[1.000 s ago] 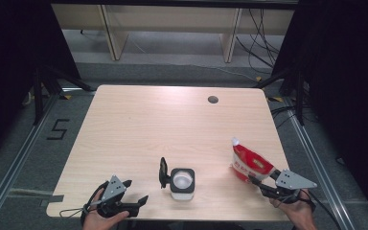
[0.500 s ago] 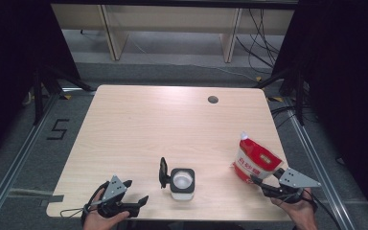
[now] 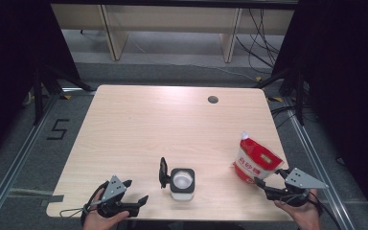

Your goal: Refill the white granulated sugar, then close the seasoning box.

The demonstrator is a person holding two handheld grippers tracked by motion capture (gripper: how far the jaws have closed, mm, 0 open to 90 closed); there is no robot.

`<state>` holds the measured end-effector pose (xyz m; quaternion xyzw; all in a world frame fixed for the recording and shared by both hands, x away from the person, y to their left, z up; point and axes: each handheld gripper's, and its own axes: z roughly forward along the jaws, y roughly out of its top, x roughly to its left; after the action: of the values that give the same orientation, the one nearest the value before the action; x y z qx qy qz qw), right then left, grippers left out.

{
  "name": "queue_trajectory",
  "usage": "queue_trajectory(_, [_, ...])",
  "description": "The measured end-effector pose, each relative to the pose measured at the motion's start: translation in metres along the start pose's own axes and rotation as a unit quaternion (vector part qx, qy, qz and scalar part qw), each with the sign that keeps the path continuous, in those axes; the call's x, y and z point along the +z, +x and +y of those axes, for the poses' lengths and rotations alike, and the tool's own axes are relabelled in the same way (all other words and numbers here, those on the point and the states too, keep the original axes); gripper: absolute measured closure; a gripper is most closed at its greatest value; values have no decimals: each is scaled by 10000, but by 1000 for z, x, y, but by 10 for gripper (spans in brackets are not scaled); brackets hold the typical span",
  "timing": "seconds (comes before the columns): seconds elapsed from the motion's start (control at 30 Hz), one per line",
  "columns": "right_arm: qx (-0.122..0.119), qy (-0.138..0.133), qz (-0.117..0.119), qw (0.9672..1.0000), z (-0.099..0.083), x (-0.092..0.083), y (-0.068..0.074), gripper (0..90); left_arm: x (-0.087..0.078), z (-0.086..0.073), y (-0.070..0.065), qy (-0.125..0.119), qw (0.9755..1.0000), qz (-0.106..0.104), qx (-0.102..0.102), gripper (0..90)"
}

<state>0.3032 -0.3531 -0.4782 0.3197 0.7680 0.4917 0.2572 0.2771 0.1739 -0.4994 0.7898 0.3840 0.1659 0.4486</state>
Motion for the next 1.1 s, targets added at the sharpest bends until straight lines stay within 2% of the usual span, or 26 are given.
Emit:
queue_trajectory(0.03, [149, 124, -114, 9997, 1, -6, 4, 305, 0, 0, 0, -13, 10000, -15, -7, 188])
queue_trajectory(0.07, [149, 124, -114, 9997, 1, -6, 4, 305, 0, 0, 0, -13, 10000, -15, -7, 188])
queue_trajectory(0.1, [422, 267, -274, 9984, 1, -10, 7, 292, 0, 0, 0, -44, 10000, -35, -33, 188])
queue_trajectory(0.17, [363, 251, -375, 9983, 1, -12, 7, 282, 0, 0, 1, -37, 10000, -27, -5, 188])
queue_trajectory(0.2, [664, 458, -433, 9958, 0, -18, 14, 281, 0, 1, 0, -88, 9999, -35, -33, 188])
queue_trajectory(0.23, [482, 428, -474, 9968, 0, -19, 13, 280, 0, 1, 1, -93, 9999, -35, -34, 188])
queue_trajectory(0.27, [417, 444, -505, 9969, -1, -20, 14, 279, -1, 1, 1, -36, 10000, -22, 9, 188])
queue_trajectory(0.3, [417, 444, -505, 9969, -1, -20, 14, 279, -1, 1, 1, -36, 10000, -22, 9, 188])
queue_trajectory(0.33, [592, 583, -545, 9950, 0, -24, 19, 275, -1, 1, 1, -51, 10000, -22, -9, 188])
queue_trajectory(0.37, [601, 651, -626, 9941, 0, -27, 25, 271, -1, 1, 1, -46, 10000, -34, -26, 188])
queue_trajectory(0.4, [382, 592, -639, 9955, 0, -27, 23, 270, 0, 1, 0, -131, 9999, -49, -95, 188])
queue_trajectory(0.47, [479, 632, -610, 9950, 1, -29, 25, 270, -2, 2, 0, -104, 9999, -45, -75, 188])
queue_trajectory(0.5, [580, 731, -705, 9931, 1, -33, 32, 270, -2, 4, 1, -177, 9998, -80, -88, 188])
queue_trajectory(0.6, [609, 839, -742, 9918, 0, -34, 36, 271, -3, 6, 1, -169, 9998, -75, -78, 188])
queue_trajectory(0.63, [378, 778, -747, 9934, -1, -33, 35, 271, -2, 7, 1, -270, 9995, -94, -154, 188])
queue_trajectory(0.67, [213, 813, -754, 9936, -1, -34, 34, 270, -3, 8, 2, -236, 9996, -93, -116, 188])
queue_trajectory(0.73, [109, 838, -680, 9941, -2, -33, 36, 270, -4, 11, 1, -291, 9994, -111, -153, 199])
queue_trajectory(0.77, [283, 927, -719, 9927, -2, -34, 41, 270, -5, 16, 1, -328, 9993, -116, -143, 207])
queue_trajectory(0.8, [283, 927, -719, 9927, -2, -34, 41, 270, -5, 16, 1, -328, 9993, -116, -143, 220])
queue_trajectory(0.83, [92, 904, -723, 9932, -3, -34, 40, 271, -4, 20, 1, -373, 9992, -134, -111, 243])
queue_trajectory(0.87, [92, 904, -723, 9932, -3, -34, 40, 271, -4, 20, 1, -373, 9992, -134, -111, 297])
queue_trajectory(0.9, [35, 941, -692, 9932, -3, -34, 43, 271, -5, 25, 2, -377, 9991, -174, 69, 348])
queue_trajectory(1.0, [159, 999, -749, 9920, -3, -35, 47, 271, -5, 27, 0, -458, 9987, -210, 58, 487])
queue_trajectory(1.03, [-15, 987, -736, 9924, -3, -36, 46, 272, -6, 30, -1, -474, 9984, -195, 249, 543])
queue_trajectory(1.07, [121, 1048, -713, 9919, -4, -36, 49, 274, -6, 32, 0, -500, 9979, -216, 360, 605])
queue_trajectory(1.1, [-72, 1012, -766, 9919, -4, -37, 47, 273, -6, 34, -1, -549, 9977, -208, 345, 653])
